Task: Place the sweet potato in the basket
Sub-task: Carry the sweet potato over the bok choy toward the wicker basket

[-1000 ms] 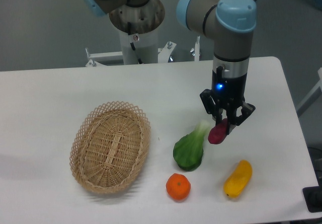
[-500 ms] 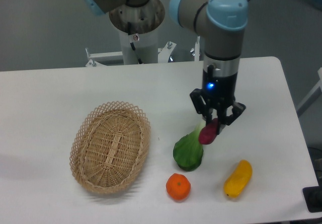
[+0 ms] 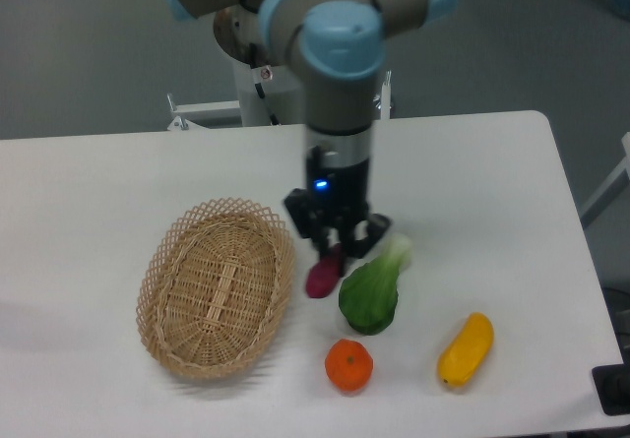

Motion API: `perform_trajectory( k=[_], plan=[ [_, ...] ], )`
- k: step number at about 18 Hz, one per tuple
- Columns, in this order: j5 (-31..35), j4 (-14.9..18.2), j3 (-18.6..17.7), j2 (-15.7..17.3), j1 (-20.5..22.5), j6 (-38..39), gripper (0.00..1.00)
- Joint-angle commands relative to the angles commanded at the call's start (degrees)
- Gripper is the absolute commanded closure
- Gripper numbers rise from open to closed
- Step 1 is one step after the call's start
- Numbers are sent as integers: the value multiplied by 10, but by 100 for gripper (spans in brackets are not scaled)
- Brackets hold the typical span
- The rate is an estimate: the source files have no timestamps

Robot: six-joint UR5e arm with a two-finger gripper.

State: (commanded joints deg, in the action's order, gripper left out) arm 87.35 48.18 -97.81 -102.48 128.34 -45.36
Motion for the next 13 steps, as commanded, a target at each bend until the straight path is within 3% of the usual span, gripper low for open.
perform_trajectory(
  k=[5, 9, 13],
  plan=[
    [71, -46, -44, -30, -64, -2, 78],
    [77, -48, -60, -59, -85, -44, 78],
    [85, -47, -89, -62, -92, -108, 78]
  ],
)
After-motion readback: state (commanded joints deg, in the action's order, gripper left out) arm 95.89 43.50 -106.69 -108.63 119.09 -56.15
